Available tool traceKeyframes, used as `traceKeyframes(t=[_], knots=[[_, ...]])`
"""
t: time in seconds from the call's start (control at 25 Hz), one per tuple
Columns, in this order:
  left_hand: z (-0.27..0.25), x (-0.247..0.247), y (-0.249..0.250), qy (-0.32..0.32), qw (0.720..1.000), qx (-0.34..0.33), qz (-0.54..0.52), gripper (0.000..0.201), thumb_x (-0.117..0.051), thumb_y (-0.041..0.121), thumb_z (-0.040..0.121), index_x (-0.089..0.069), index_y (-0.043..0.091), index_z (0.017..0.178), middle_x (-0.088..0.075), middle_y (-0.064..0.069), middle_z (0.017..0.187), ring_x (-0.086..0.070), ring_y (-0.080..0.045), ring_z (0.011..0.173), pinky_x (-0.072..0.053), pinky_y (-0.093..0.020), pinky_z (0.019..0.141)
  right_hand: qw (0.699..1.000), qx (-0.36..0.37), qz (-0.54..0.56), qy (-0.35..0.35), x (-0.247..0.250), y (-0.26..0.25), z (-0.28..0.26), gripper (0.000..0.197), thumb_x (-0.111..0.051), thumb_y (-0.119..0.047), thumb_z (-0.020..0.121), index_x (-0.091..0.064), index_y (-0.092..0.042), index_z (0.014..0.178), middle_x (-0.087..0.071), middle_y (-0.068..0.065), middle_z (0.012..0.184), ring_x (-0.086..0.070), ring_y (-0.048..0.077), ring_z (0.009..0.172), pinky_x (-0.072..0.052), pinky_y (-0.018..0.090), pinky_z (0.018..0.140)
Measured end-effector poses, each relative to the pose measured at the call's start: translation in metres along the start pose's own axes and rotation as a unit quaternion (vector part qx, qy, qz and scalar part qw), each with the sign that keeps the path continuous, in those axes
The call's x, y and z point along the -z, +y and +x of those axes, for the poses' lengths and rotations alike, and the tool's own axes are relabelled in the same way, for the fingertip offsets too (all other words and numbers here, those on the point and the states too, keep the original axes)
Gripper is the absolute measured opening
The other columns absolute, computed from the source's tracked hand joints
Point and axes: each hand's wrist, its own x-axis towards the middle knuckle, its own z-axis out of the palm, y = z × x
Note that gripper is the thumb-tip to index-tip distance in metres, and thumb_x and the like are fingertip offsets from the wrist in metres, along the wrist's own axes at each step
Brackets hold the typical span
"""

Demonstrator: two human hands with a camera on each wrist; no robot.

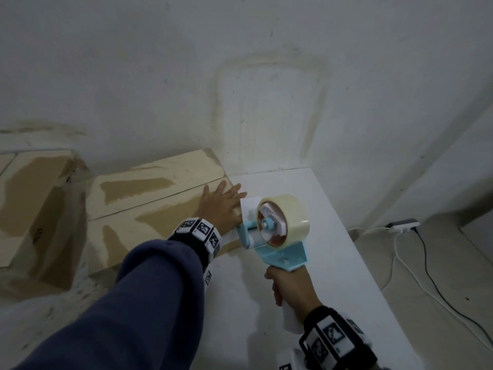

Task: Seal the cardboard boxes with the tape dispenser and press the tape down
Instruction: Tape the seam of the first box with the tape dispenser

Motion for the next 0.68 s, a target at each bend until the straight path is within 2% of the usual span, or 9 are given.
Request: traceKeyframes(t=[0.16, 0.36, 0.44, 0.6, 0.68], knots=[[0.002, -0.002, -0.004, 0.001, 0.997, -0.004, -0.072, 0.057, -0.046, 0.033, 0.091, -0.028, 0.029, 0.146, -0.012, 0.009, 0.158, -0.002, -0.021, 0.147, -0.005, -0.046, 0.118, 0.999, -0.026, 0.043, -0.012, -0.008, 0.006, 0.012, 0.021, -0.060, 0.002, 0.070, -0.046, -0.008, 0.058, -0.042, 0.006, 0.041, -0.035, 0.020, 0.035, -0.031, 0.025, 0.042], [0.002, -0.007, -0.006, 0.015, 0.997, -0.009, -0.078, 0.058, -0.051, 0.042, 0.089, -0.033, 0.030, 0.143, -0.018, 0.009, 0.157, -0.005, -0.020, 0.147, -0.007, -0.045, 0.117, 0.988, -0.090, 0.106, -0.064, -0.008, 0.020, 0.014, 0.023, -0.053, 0.004, 0.075, -0.044, -0.007, 0.057, -0.039, 0.007, 0.042, -0.032, 0.019, 0.033, -0.028, 0.022, 0.040], [0.001, -0.007, -0.008, 0.021, 0.997, -0.010, -0.075, 0.058, -0.050, 0.047, 0.089, -0.034, 0.030, 0.143, -0.019, 0.010, 0.157, -0.006, -0.020, 0.147, -0.008, -0.045, 0.117, 0.988, -0.086, 0.118, -0.054, -0.004, 0.025, 0.018, 0.020, -0.053, 0.004, 0.074, -0.046, -0.005, 0.058, -0.039, 0.007, 0.041, -0.033, 0.019, 0.032, -0.028, 0.022, 0.039], [0.001, -0.006, 0.002, 0.038, 0.997, -0.001, -0.069, 0.051, -0.052, 0.041, 0.087, -0.045, 0.025, 0.134, -0.026, 0.006, 0.154, -0.011, -0.022, 0.146, -0.011, -0.044, 0.116, 0.999, -0.019, 0.000, -0.033, 0.028, 0.034, 0.031, 0.016, -0.062, -0.009, 0.056, -0.046, -0.006, 0.056, -0.044, 0.007, 0.041, -0.038, 0.020, 0.034, -0.032, 0.025, 0.040], [0.002, -0.006, 0.011, 0.045, 0.994, 0.027, -0.093, 0.046, -0.056, 0.040, 0.085, -0.050, 0.021, 0.127, -0.030, 0.004, 0.152, -0.011, -0.025, 0.146, -0.011, -0.044, 0.117, 0.995, 0.018, -0.095, -0.022, 0.051, 0.039, 0.033, 0.020, -0.069, -0.007, 0.058, -0.049, -0.008, 0.058, -0.048, 0.002, 0.044, -0.043, 0.014, 0.035, -0.035, 0.025, 0.042]])
